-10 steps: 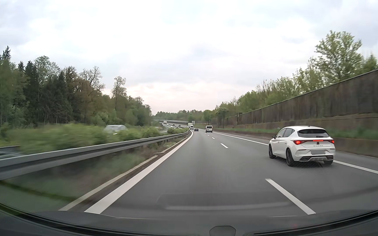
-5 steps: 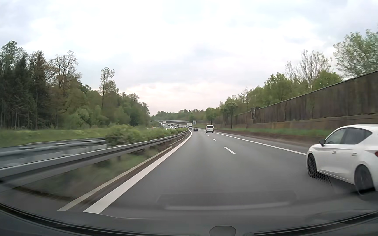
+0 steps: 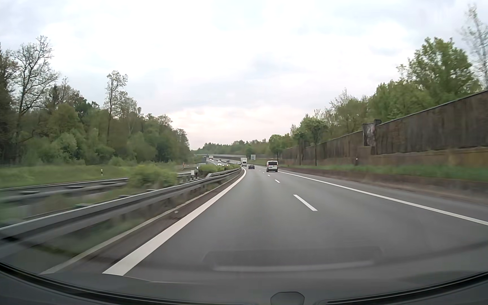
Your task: Follow the waypoints while adhering to traffic rules and regulations
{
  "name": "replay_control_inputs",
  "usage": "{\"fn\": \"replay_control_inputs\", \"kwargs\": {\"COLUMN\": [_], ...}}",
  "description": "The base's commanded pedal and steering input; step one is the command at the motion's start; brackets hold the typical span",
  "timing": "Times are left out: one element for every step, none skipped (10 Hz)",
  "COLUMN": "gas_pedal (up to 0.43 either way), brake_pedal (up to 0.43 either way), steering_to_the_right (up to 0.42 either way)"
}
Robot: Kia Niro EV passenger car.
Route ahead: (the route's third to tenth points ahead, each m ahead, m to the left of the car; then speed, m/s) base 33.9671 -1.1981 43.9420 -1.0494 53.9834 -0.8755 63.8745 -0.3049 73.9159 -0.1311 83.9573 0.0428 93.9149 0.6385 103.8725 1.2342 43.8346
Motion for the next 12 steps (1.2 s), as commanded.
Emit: {"fn": "replay_control_inputs", "kwargs": {"gas_pedal": [0.000,0.000,0.000,0.000,0.000,0.000,0.000,0.000,0.000,0.000,0.000,0.000], "brake_pedal": [0.012,0.012,0.000,0.000,0.000,0.000,0.000,0.000,0.000,0.000,0.000,0.000], "steering_to_the_right": [-0.007,-0.007,-0.007,-0.007,-0.007,-0.007,-0.007,-0.008,-0.008,-0.008,-0.009,-0.009]}}
